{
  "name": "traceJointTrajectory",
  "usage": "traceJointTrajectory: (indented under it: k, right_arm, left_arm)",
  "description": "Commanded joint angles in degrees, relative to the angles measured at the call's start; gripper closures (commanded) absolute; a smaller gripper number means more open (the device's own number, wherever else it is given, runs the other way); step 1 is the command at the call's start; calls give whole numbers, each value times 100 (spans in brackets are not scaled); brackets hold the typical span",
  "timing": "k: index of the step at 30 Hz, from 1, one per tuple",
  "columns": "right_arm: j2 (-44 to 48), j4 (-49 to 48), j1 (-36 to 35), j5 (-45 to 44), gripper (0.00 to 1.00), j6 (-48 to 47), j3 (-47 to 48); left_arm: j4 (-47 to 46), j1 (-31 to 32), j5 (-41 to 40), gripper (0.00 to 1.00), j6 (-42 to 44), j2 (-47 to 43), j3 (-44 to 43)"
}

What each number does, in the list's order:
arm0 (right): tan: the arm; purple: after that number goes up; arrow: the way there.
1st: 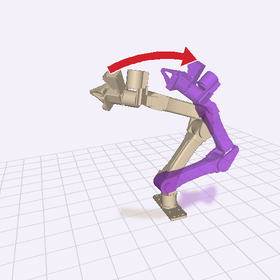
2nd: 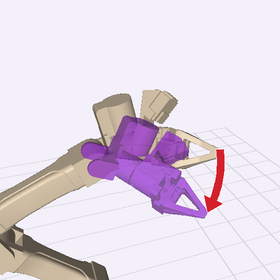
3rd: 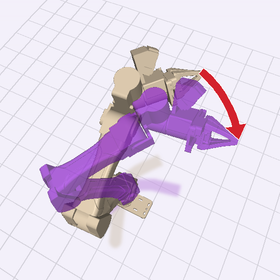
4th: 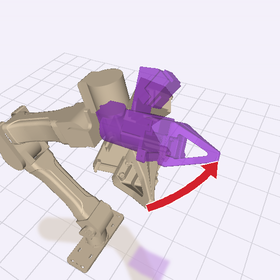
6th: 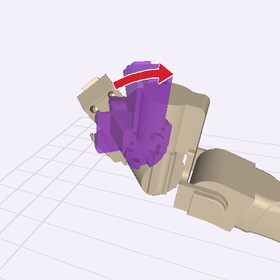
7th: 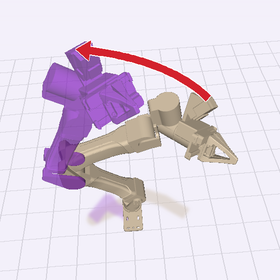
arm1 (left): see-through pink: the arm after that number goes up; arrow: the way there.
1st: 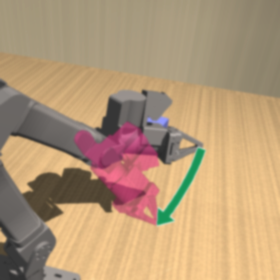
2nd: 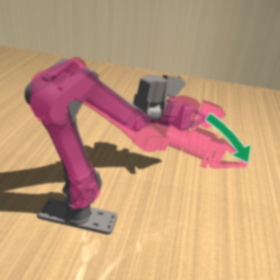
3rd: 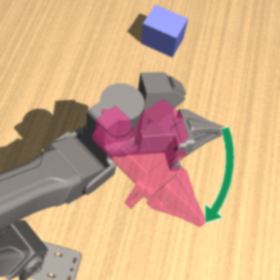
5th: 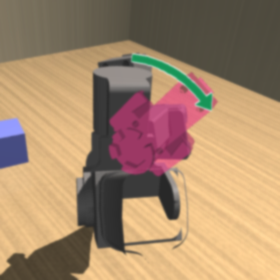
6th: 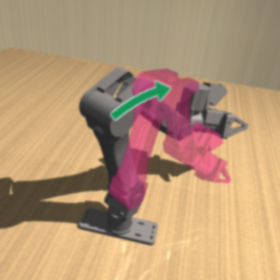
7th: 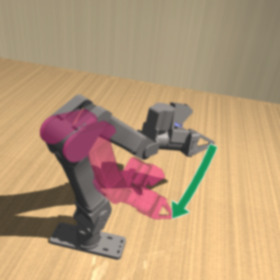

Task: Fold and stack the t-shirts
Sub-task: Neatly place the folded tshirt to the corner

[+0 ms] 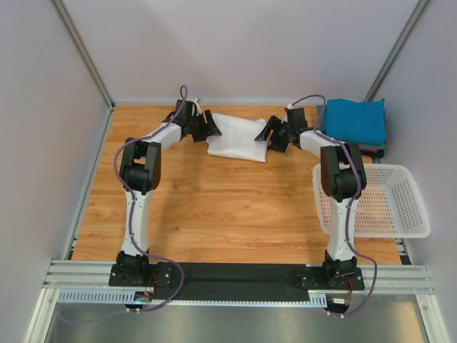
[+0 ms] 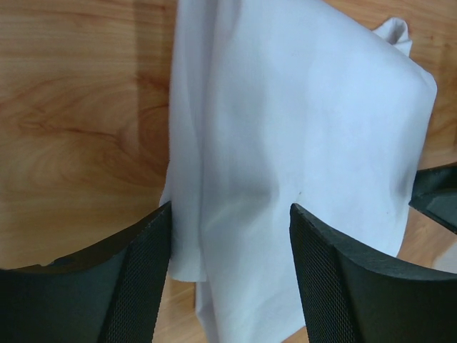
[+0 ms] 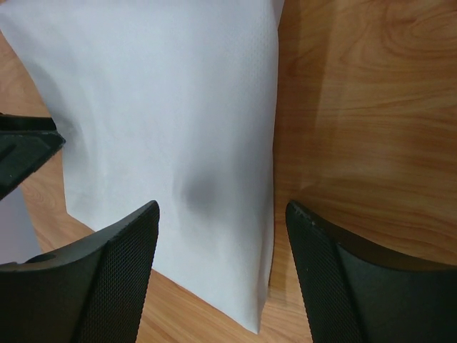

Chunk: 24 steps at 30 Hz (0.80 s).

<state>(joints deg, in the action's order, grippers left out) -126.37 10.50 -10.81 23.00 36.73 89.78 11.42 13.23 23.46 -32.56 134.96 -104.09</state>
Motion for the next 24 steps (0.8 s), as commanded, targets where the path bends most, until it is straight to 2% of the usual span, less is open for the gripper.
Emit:
traceJointTrajectory:
  k: [1, 5, 10, 14, 16, 17, 20, 24]
  right_arm:
    - [-55, -434, -114, -120, 27, 308, -144]
    - [-20, -549, -167, -279, 27, 528, -267]
    - [86, -646, -211, -577, 27, 774, -470]
    - [112, -410, -229, -919, 27, 696, -479]
    - [130, -94, -220, -1043, 27, 538, -339]
    - [138, 21, -220, -1105, 27, 319, -260]
    - [165, 443, -211, -1412, 25, -68, 57]
    - [139, 882, -132, -1518, 23, -412, 478]
  left_arm:
    - [-52, 276, 273, 28, -303, -329, 258]
    - [-184, 373, 369, 32, -900, -487, 652]
    - [-9, 443, 291, 40, -1183, -707, 820]
    - [140, 426, -130, 47, -1244, -936, 1022]
    - [403, 391, -306, 42, -1148, -1075, 1031]
    - [457, 347, -438, 33, -1122, -1146, 1092]
    - [431, 198, -536, 22, -937, -1515, 1356]
    - [597, 4, -553, 14, -560, -1972, 1410]
